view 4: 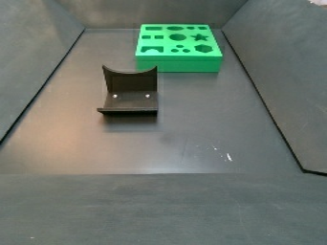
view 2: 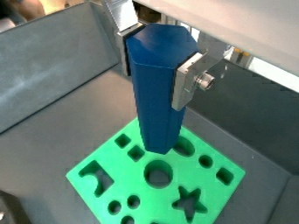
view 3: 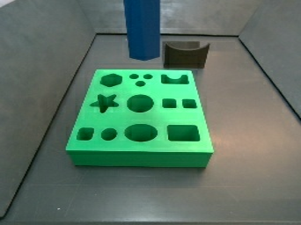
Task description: Insert the hexagon object.
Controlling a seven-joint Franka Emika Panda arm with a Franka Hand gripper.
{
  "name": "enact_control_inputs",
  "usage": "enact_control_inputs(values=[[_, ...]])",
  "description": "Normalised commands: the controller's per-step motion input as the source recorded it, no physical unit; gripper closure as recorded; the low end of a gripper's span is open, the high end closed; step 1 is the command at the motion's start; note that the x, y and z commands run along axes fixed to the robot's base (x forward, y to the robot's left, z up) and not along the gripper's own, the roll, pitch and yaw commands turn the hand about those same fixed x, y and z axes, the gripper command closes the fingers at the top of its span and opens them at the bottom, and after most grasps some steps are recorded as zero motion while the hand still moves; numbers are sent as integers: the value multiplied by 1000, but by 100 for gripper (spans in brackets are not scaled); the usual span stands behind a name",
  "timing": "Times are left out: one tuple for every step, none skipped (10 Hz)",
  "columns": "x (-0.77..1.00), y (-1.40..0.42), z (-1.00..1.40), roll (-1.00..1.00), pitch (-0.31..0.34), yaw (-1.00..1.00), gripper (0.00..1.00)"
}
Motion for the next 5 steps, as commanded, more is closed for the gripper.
enact_control_inputs(values=[[-289, 637, -500, -44, -123, -80, 100], [-391, 669, -580, 0, -150, -111, 100], [-546, 629, -534, 0, -139, -194, 100], [-669, 540, -569, -1, -163, -186, 100], [-631, 426, -620, -50, -176, -171, 100]])
